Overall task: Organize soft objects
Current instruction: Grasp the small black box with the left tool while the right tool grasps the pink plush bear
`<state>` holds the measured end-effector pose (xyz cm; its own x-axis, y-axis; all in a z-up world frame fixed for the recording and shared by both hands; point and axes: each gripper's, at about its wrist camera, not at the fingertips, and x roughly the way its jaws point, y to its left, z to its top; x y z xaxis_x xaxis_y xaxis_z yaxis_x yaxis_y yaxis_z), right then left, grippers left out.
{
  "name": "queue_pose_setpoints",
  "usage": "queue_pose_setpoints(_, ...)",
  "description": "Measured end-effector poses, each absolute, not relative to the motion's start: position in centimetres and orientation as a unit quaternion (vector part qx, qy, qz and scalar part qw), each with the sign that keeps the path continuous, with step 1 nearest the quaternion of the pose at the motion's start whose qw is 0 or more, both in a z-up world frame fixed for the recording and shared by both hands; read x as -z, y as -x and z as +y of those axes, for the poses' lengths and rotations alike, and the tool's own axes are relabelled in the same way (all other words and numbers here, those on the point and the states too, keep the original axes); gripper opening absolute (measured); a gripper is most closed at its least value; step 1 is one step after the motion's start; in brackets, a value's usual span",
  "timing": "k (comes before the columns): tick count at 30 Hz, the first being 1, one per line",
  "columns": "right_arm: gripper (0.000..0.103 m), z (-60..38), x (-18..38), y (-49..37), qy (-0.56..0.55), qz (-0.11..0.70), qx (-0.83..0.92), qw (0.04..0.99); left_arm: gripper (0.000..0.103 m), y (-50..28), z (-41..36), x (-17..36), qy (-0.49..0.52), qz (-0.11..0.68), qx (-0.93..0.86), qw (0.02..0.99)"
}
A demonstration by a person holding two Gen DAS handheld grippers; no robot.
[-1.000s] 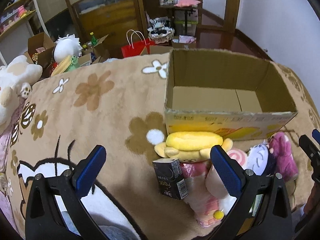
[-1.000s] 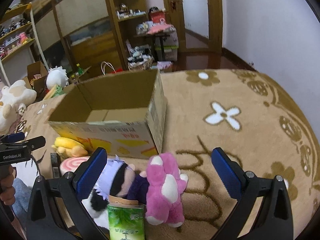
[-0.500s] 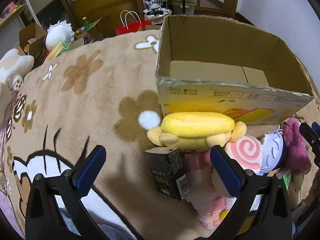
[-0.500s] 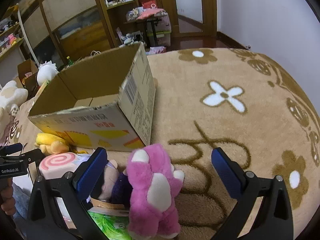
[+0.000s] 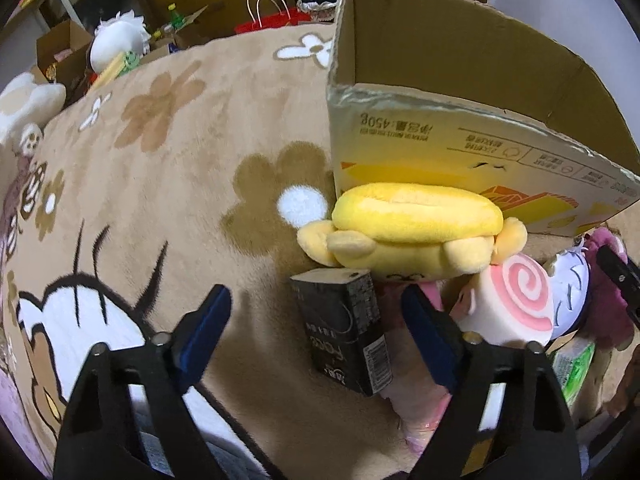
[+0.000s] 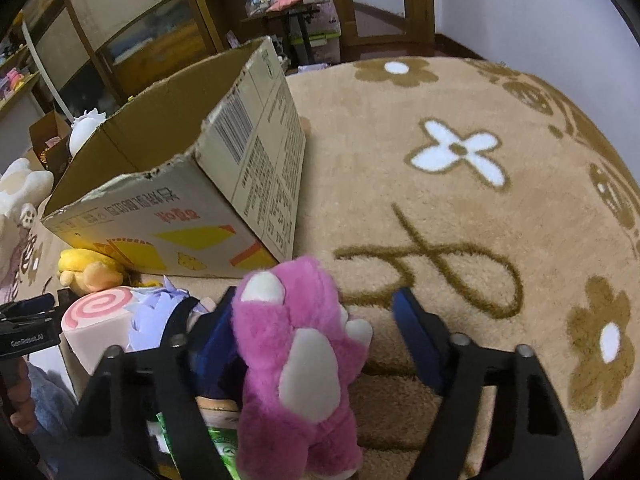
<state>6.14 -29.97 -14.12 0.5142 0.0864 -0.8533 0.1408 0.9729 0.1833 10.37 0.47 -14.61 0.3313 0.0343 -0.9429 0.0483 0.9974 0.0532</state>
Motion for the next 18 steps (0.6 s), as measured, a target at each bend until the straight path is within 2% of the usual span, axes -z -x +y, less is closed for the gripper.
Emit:
queue_pose_setpoints(2, 0.062, -30.0, 14.3, -6.1, -0.126, 0.498, 0.005, 0.858, 0.069, -10.4, 0.6, 14.8, -0.029, 0.584, 0.006, 0.812)
queue_pose_setpoints(4, 0.054, -29.7, 14.2, -6.0, -0.119, 0.496, 0.002, 0.860, 0.053, -10.4, 0.6, 15.0, -0.023, 0.589, 0.011, 0.808)
queue_pose_setpoints(5, 0.046, -29.3, 14.0, -6.0, -0.106, 0.493, 0.002, 0.863, 0.049, -10.3, 0.7, 15.1, -0.017, 0.590, 0.015, 0.807)
queue_pose_setpoints(7, 0.044, -28.6, 13.7, -5.9, -0.083, 0.489, 0.000, 0.868, 0.033, -10.2, 0.7, 15.0, -0.007, 0.591, 0.023, 0.806)
queue_pose_setpoints(10, 0.041, -28.4, 13.4, -5.6, -0.071, 0.486, 0.002, 0.871, 0.026, -9.9, 0.5, 14.6, -0.009, 0.585, 0.026, 0.810)
queue_pose_setpoints(18, 0.040, -28.5, 10.4, -4.6, -0.066, 0.439, 0.007, 0.896, 0.023, -8.9, -0.4, 13.0, -0.040, 0.557, 0.031, 0.829)
